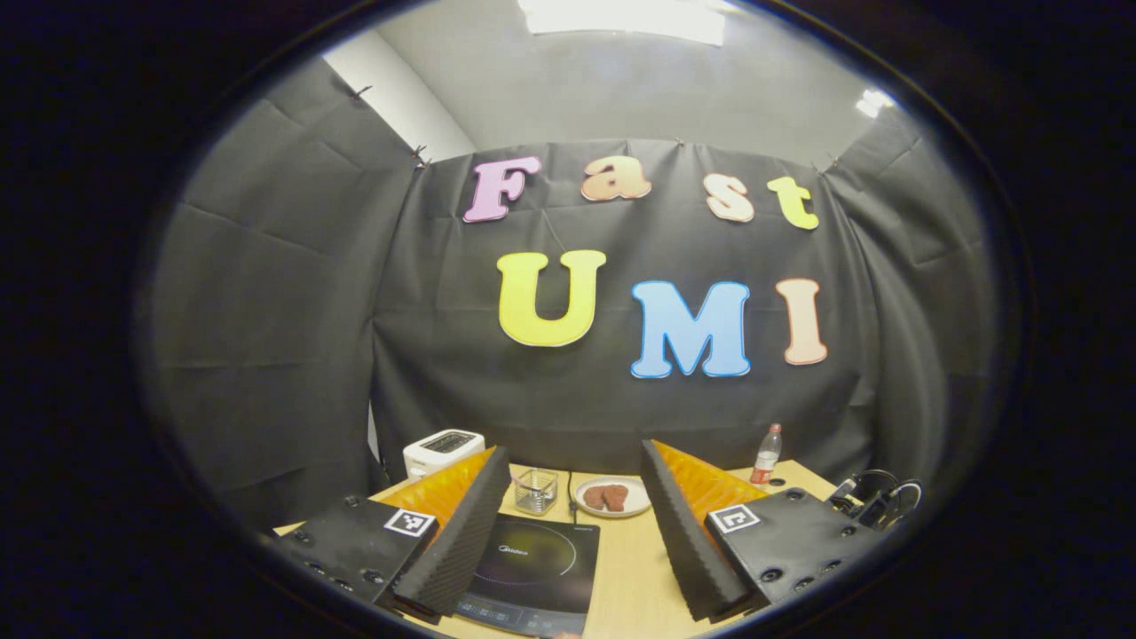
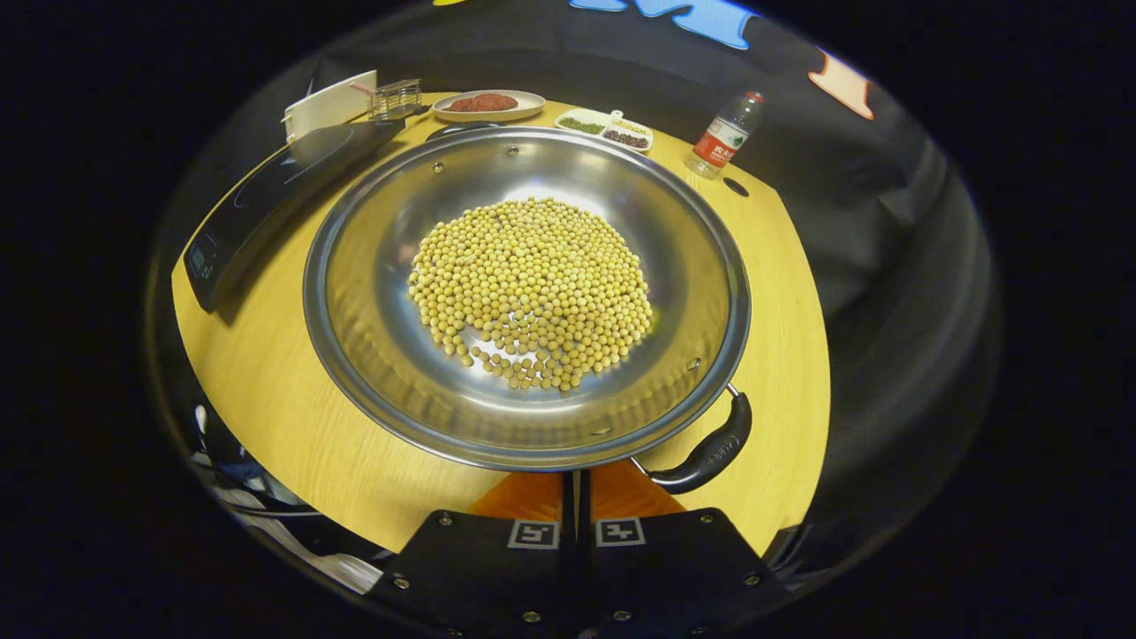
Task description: First push the handle of the pot to place it horizontally, then grasp the pot with both hands and set it on the induction cooktop.
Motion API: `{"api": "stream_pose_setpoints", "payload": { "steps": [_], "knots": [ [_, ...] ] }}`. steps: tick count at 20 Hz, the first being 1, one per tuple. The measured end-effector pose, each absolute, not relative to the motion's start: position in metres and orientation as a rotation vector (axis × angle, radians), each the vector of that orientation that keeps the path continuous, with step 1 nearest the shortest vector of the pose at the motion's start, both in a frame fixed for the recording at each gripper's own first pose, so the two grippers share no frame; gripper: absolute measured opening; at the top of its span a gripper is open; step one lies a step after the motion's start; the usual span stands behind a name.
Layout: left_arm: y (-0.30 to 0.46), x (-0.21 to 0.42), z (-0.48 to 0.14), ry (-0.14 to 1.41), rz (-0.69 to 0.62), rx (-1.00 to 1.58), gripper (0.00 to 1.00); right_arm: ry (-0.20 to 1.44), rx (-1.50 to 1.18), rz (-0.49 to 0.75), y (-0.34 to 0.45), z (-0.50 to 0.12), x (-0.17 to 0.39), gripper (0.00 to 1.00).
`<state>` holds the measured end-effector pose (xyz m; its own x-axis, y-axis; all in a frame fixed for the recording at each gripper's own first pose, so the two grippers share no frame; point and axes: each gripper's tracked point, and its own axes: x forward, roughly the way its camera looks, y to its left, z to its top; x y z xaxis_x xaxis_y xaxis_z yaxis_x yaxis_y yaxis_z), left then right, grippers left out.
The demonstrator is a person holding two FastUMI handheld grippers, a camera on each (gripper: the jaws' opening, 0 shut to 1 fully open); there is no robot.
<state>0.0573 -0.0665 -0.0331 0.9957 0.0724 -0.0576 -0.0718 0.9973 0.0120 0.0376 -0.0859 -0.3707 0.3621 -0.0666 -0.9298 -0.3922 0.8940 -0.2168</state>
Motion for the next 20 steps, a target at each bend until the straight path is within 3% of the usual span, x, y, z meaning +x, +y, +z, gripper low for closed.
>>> {"api": "stream_pose_setpoints", "payload": {
  "steps": [6,20],
  "knots": [
    [-0.062,0.05,-0.034,0.065,0.114,0.027,0.99,1.085,-0.677,0.207,-0.112,-0.37,0.065,0.01],
    [-0.075,0.041,-0.045,0.093,0.192,0.077,0.99,0.867,-0.816,0.235,-0.108,-0.37,0.135,0.0]
  ]
}}
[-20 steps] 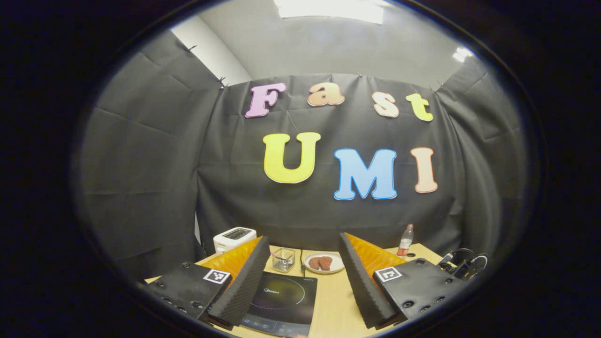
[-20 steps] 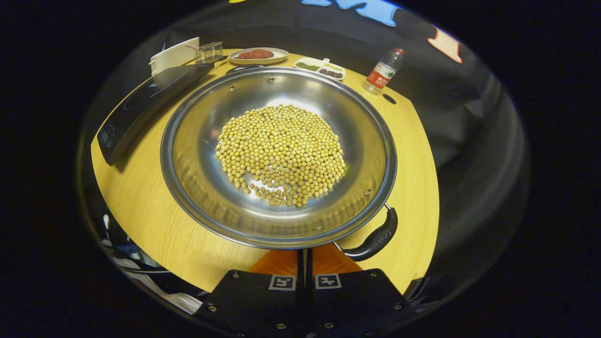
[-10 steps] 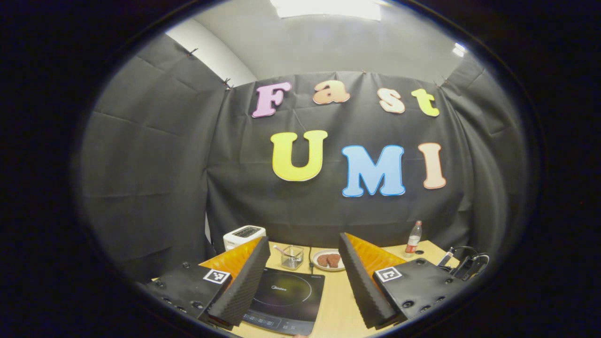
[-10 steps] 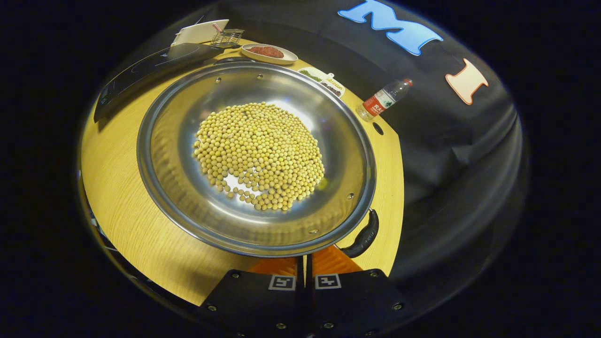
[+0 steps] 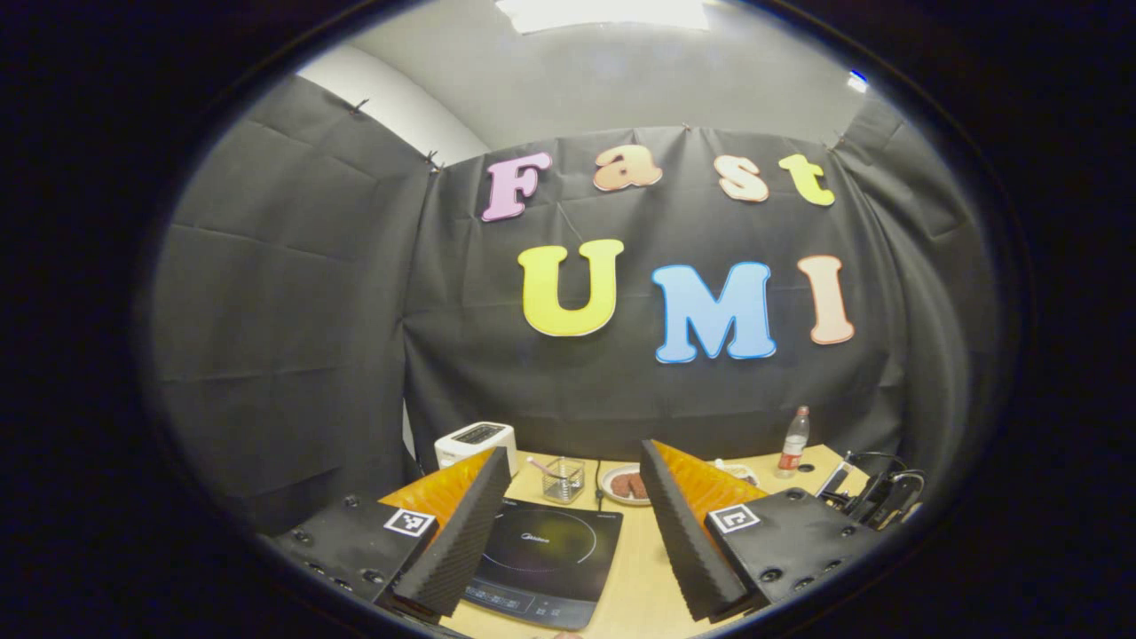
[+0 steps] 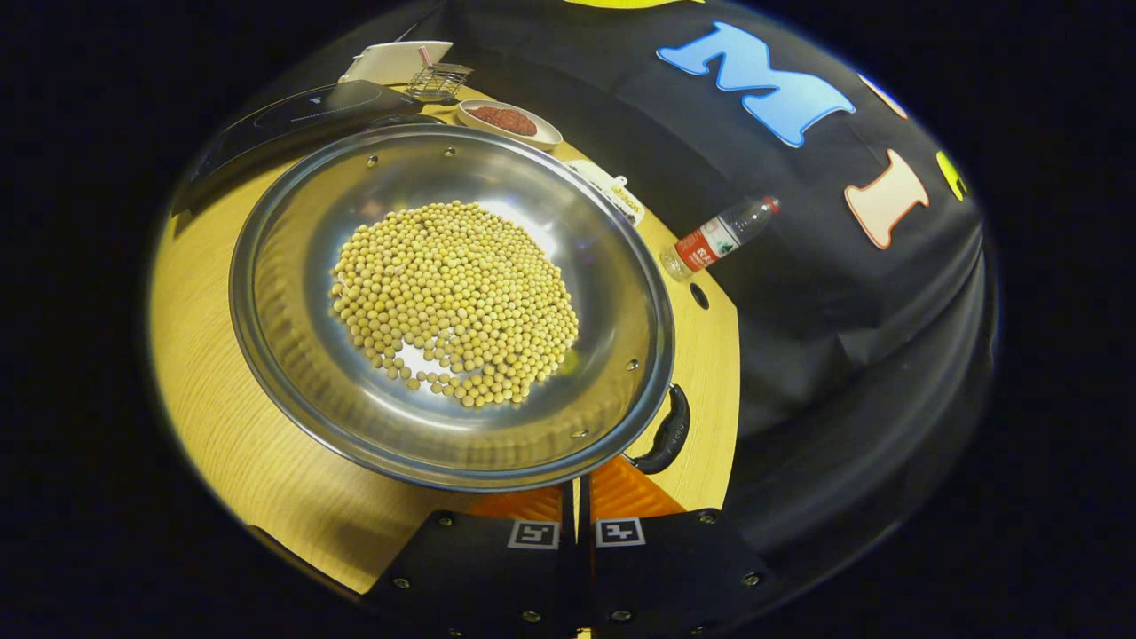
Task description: First push the handle of the pot to place it horizontally, then grasp the pot with both hands and set it on the induction cooktop.
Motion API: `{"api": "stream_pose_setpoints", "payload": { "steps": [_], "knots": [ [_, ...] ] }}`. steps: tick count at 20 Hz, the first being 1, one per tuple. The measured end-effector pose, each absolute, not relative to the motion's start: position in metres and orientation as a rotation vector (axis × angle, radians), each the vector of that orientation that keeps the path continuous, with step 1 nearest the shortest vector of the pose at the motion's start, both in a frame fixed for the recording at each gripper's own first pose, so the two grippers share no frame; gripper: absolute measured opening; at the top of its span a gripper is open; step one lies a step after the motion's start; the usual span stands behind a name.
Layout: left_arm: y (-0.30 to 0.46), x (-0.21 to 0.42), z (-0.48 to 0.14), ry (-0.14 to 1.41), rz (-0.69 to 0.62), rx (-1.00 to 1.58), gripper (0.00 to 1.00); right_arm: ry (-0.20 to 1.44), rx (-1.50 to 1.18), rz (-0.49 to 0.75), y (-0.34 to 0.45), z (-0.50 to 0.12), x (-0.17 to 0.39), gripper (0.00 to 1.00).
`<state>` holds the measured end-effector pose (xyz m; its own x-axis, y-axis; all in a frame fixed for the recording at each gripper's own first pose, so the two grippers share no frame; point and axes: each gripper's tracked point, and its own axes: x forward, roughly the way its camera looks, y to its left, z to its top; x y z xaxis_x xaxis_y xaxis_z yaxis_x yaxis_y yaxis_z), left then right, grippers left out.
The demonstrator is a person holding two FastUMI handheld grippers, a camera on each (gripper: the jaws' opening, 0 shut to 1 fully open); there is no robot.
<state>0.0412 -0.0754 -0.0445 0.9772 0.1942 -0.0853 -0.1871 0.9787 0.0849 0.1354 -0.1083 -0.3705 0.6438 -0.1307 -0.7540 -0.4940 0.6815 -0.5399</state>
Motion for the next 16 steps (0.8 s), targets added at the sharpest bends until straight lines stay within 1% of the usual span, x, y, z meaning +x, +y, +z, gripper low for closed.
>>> {"api": "stream_pose_setpoints", "payload": {
  "steps": [5,9,13,14,15,16],
  "knots": [
    [-0.074,0.039,-0.054,0.114,0.228,0.081,0.99,0.837,-0.808,0.267,-0.095,-0.371,0.154,0.01],
    [-0.082,0.048,-0.071,0.15,0.234,0.064,0.99,0.812,-0.744,0.286,-0.091,-0.368,0.155,0.01],
    [-0.101,0.07,-0.094,0.19,0.215,0.04,0.99,0.776,-0.574,0.291,-0.101,-0.351,0.147,0.01],
    [-0.11,0.076,-0.102,0.207,0.197,0.03,0.93,0.782,-0.519,0.293,-0.103,-0.346,0.142,0.01],
    [-0.116,0.083,-0.113,0.226,0.183,0.017,0.94,0.792,-0.461,0.299,-0.105,-0.344,0.137,0.01],
    [-0.122,0.09,-0.123,0.25,0.171,0.002,0.96,0.803,-0.406,0.307,-0.106,-0.342,0.132,0.01]
  ]
}}
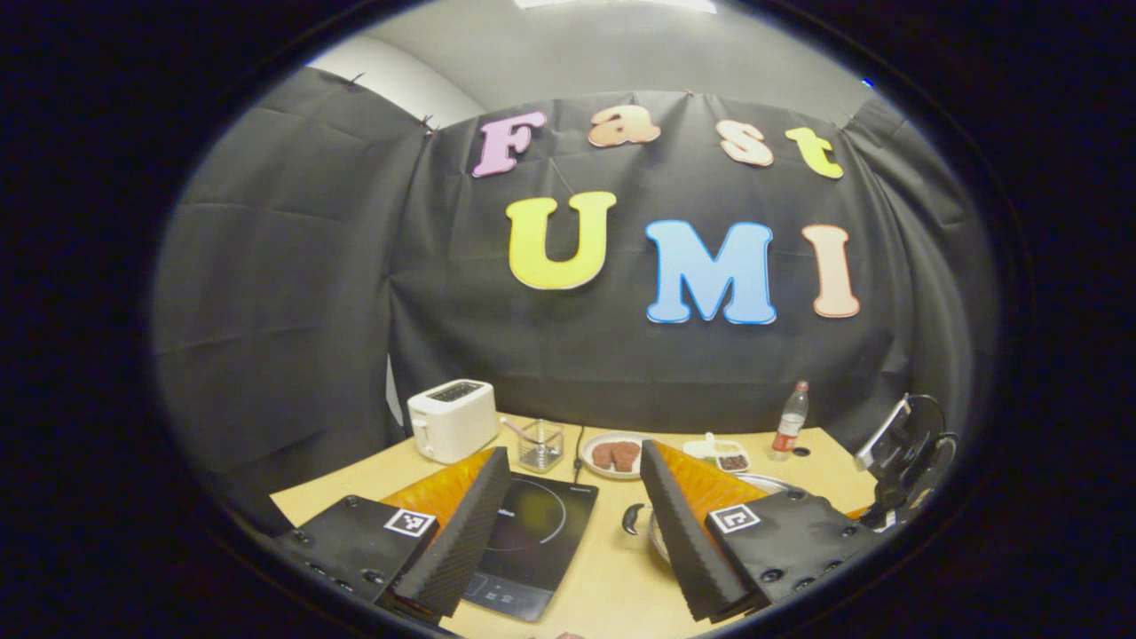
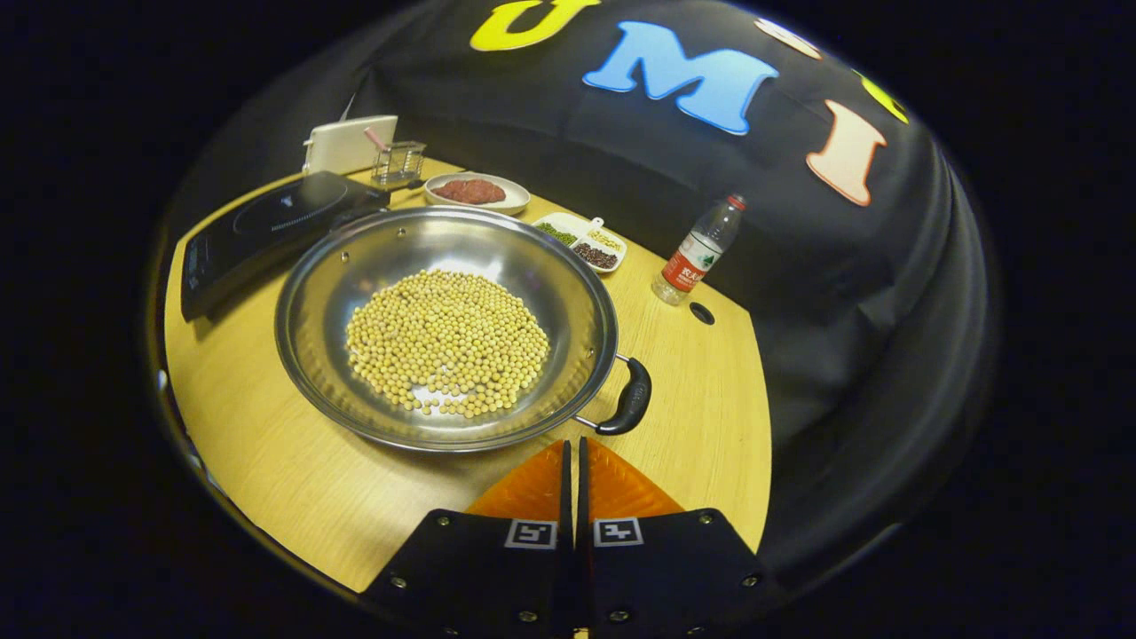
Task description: First push the handle of the pot to place it horizontally, then grasp the pot with both hands and set it on the induction cooktop.
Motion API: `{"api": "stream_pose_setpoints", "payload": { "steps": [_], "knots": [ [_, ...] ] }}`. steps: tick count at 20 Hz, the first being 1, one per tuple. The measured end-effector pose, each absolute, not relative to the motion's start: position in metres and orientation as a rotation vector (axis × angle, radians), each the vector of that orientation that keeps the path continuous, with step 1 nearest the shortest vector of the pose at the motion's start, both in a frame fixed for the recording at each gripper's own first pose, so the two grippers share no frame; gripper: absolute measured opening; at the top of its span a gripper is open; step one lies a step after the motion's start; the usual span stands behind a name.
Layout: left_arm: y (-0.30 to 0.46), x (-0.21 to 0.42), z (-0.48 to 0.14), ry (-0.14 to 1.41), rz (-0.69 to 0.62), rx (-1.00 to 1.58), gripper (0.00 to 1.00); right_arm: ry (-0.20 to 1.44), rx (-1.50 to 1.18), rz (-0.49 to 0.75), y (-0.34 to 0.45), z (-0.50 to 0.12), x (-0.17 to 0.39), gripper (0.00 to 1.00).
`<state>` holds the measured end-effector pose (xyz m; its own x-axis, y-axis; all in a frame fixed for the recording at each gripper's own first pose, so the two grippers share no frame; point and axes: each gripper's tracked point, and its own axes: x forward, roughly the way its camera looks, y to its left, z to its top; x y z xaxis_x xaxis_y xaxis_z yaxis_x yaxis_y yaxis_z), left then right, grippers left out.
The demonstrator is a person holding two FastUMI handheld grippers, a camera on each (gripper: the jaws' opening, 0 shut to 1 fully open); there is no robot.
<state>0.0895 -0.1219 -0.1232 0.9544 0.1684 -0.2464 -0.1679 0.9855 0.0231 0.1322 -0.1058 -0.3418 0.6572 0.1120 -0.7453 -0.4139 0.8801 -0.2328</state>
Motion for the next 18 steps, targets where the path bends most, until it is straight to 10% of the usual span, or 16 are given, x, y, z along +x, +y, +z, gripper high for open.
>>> {"api": "stream_pose_setpoints", "payload": {
  "steps": [3,4,6,8,18],
  "knots": [
    [-0.139,0.109,-0.156,0.323,0.129,-0.05,0.93,0.82,-0.294,0.338,-0.105,-0.333,0.124,0.09],
    [-0.144,0.115,-0.166,0.348,0.11,-0.064,0.94,0.821,-0.268,0.348,-0.103,-0.33,0.124,0.33],
    [-0.155,0.128,-0.189,0.396,0.067,-0.069,0.94,0.812,-0.217,0.36,-0.098,-0.324,0.124,0.51],
    [-0.162,0.141,-0.208,0.433,0.025,-0.043,0.94,0.805,-0.158,0.338,-0.096,-0.312,0.123,0.99],
    [-0.187,0.208,-0.298,0.623,-0.175,0.032,0.97,0.871,0.064,0.087,-0.104,-0.321,0.163,0.99]
  ]
}}
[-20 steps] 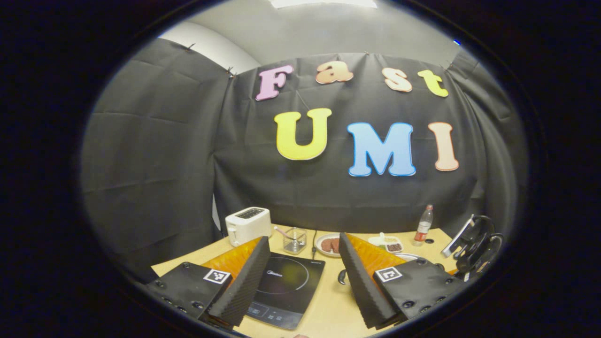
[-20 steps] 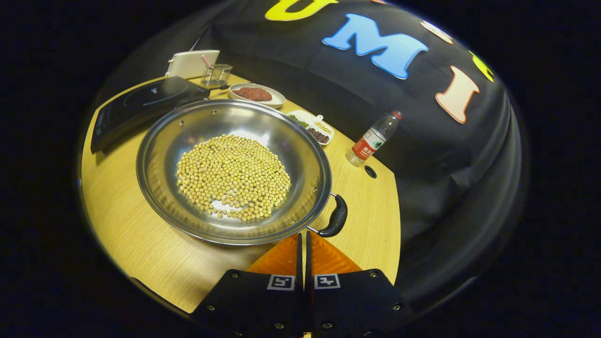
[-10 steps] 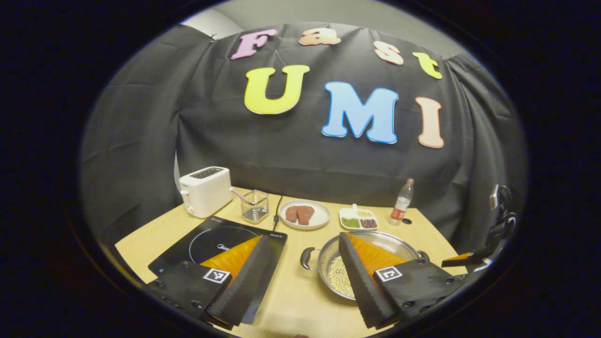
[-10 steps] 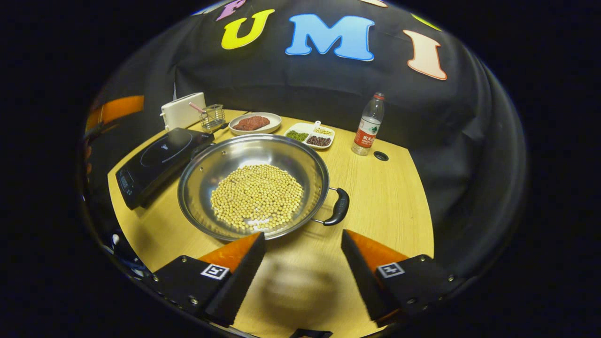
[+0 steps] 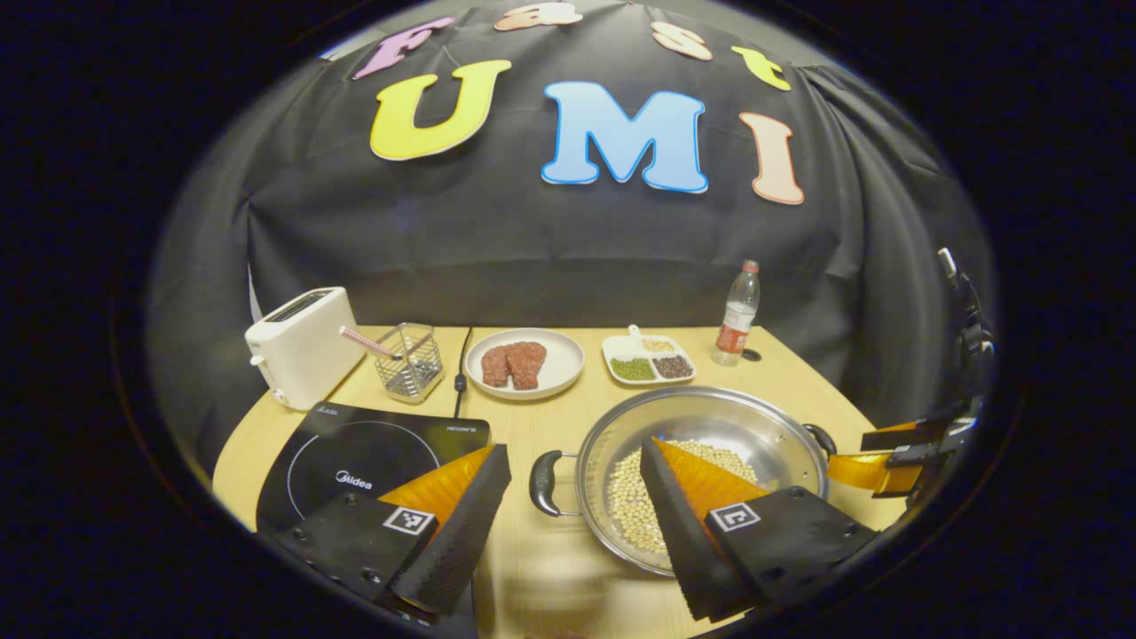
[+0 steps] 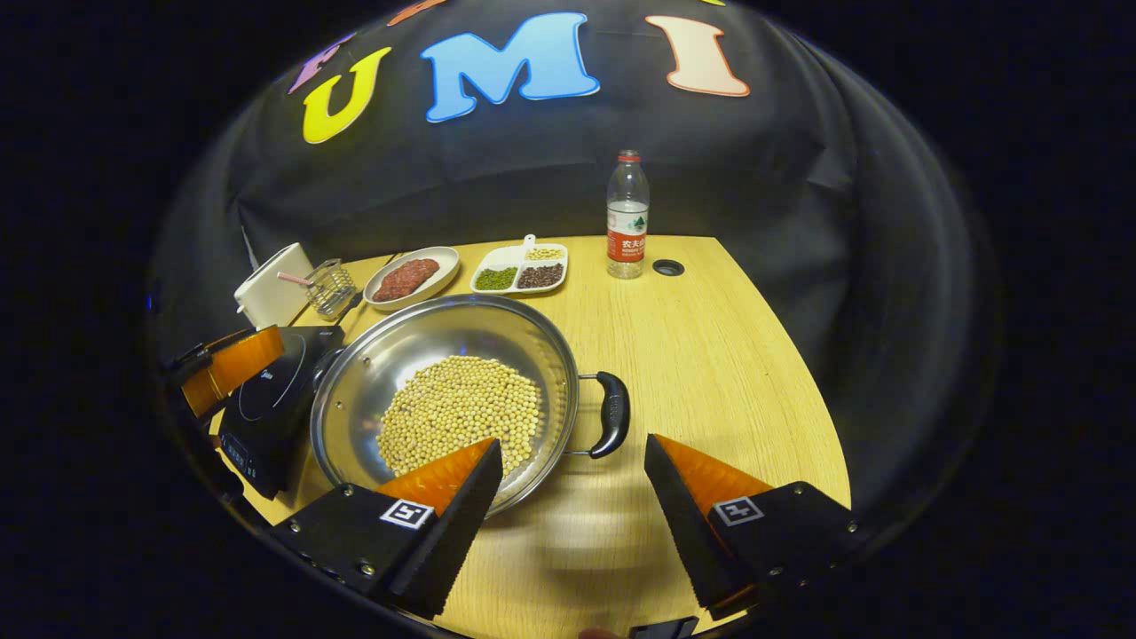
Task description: First push the handle of the pot to place it horizontally, then grasp the pot with both hands and set it on the induction cooktop.
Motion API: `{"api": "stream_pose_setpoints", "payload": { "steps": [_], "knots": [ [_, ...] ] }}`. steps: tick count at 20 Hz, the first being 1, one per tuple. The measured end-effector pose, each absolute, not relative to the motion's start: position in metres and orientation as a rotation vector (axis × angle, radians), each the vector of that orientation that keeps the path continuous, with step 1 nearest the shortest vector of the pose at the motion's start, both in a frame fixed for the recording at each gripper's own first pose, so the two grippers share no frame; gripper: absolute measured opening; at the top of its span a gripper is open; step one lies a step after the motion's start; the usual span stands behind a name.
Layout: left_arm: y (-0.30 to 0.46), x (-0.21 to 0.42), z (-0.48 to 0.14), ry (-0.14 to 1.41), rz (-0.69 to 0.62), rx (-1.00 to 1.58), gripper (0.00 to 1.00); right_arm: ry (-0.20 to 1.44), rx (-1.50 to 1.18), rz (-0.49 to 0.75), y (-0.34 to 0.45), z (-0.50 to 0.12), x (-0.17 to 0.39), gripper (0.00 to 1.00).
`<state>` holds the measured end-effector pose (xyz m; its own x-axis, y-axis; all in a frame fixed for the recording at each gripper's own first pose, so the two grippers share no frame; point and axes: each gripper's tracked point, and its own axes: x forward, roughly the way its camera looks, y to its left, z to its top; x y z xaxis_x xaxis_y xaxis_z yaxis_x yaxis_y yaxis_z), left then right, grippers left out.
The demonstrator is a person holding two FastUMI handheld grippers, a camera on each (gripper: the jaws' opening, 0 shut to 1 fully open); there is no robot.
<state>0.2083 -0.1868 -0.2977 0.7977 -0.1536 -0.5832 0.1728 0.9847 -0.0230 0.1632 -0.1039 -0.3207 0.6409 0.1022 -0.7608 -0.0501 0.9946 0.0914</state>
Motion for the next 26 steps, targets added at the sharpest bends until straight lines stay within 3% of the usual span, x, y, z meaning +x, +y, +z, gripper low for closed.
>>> {"api": "stream_pose_setpoints", "payload": {
  "steps": [8,17,18,19,21,22,25,26],
  "knots": [
    [-0.181,0.228,-0.365,0.763,-0.206,0.035,0.97,0.933,0.099,-0.024,-0.109,-0.35,0.186,1.0],
    [-0.175,0.226,-0.407,0.88,-0.202,0.017,0.97,0.978,0.115,-0.062,-0.106,-0.375,0.202,1.0],
    [-0.174,0.225,-0.411,0.894,-0.201,0.018,0.97,0.975,0.107,-0.061,-0.106,-0.376,0.204,0.97],
    [-0.176,0.226,-0.413,0.897,-0.203,0.01,1.0,0.971,0.096,-0.056,-0.105,-0.377,0.205,0.86],
    [-0.177,0.225,-0.419,0.915,-0.203,0.004,0.98,0.96,0.071,-0.053,-0.104,-0.377,0.205,0.86],
    [-0.178,0.225,-0.421,0.923,-0.2,0.001,0.98,0.955,0.058,-0.051,-0.102,-0.375,0.205,0.71],
    [-0.19,0.22,-0.423,0.938,-0.215,-0.032,0.93,0.95,0.048,-0.048,-0.102,-0.376,0.206,0.63],
    [-0.191,0.221,-0.424,0.938,-0.203,-0.023,0.85,0.954,0.038,-0.044,-0.102,-0.374,0.205,0.6]
  ]
}}
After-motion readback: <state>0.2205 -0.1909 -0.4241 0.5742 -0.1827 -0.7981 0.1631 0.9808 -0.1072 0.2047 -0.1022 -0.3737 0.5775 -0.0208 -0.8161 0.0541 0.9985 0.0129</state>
